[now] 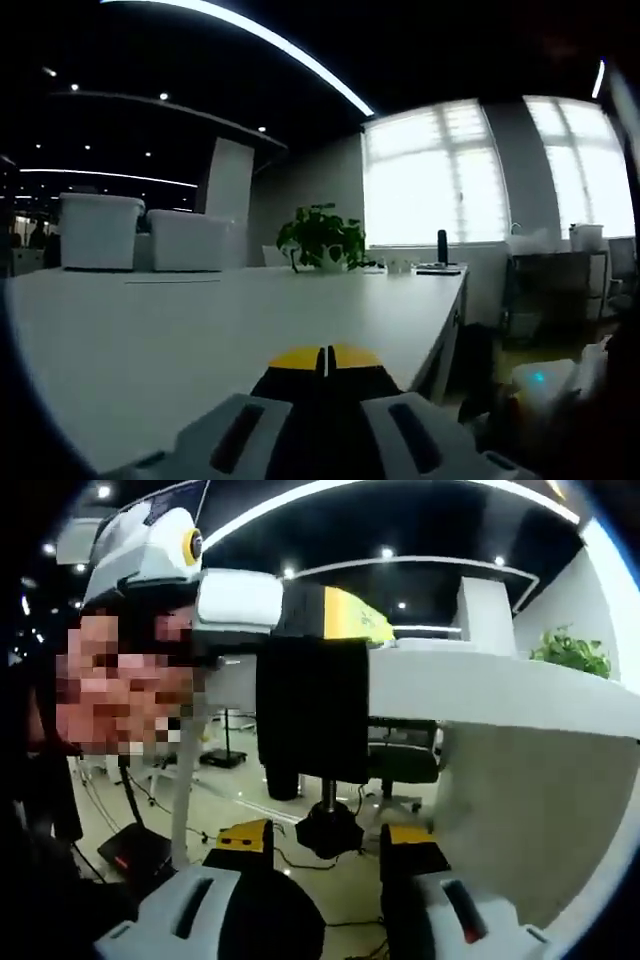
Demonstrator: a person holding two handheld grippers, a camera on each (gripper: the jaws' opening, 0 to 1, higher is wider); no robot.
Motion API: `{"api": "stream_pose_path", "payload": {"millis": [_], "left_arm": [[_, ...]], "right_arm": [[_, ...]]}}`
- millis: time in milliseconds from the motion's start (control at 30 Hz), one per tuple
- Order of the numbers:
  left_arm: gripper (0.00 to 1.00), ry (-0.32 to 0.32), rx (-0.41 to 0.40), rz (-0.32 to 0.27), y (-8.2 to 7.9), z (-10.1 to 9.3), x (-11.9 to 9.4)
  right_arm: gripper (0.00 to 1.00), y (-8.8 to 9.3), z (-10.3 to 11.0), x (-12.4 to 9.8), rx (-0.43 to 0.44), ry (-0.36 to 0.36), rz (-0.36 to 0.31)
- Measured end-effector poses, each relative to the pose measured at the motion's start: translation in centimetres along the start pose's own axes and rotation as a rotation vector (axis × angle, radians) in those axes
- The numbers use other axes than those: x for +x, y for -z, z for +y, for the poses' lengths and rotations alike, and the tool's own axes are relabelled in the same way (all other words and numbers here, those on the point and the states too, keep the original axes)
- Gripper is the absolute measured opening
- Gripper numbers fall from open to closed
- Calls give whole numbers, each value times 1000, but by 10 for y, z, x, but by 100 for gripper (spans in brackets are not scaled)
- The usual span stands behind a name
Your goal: Clamp the fixed fixture on the desktop, loosen the retaining clip, secure it to the edge of the desk, and tighten the retaining clip.
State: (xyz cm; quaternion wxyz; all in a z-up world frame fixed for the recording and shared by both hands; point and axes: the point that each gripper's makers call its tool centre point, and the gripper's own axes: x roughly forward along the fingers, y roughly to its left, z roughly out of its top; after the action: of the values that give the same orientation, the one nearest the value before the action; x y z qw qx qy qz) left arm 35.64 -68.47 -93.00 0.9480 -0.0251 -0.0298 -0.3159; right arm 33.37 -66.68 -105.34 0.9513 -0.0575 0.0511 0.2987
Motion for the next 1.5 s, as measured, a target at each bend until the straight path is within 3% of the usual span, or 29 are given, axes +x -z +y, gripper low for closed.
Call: {"api": "stream_pose_path", "payload": {"millis": [167,300,467,733,800,933,1067,1167,1233,1300,1367,1500], "left_arm": [[1,2,0,-5,-1,-1,1],[1,-5,4,3,0,0,0],[1,-5,1,-7,-1,1,-1],[1,2,3,-4,0,1,-1],[1,3,8,-3,-1,1,-1],[1,5,1,0,0,1,-1],[1,10,1,2,0,1,-1],[1,12,1,0,0,1,-1],[1,10,0,-1,0,1,-1],[1,7,-2,-2,-1,1,-1],[1,2,-2,-2,-1,2,-1],[1,-6,-2,3,0,2,0]], "right_arm": [[38,6,-2,8,1,37,18],[26,5,-7,10,-8,80,24],[25,5,-5,10,-14,54,37],[24,3,2,13,-65,-252,-25],[24,3,6,15,-19,-328,-30],[24,2,8,11,-18,-474,-79],[24,0,11,13,-98,-530,-101],[25,0,11,11,-68,-531,-100],[25,1,10,10,-52,-495,-86],[26,1,7,7,-48,-427,-62],[29,-2,-1,2,-24,-313,-61],[37,-2,-7,-9,-12,-175,-43]]}}
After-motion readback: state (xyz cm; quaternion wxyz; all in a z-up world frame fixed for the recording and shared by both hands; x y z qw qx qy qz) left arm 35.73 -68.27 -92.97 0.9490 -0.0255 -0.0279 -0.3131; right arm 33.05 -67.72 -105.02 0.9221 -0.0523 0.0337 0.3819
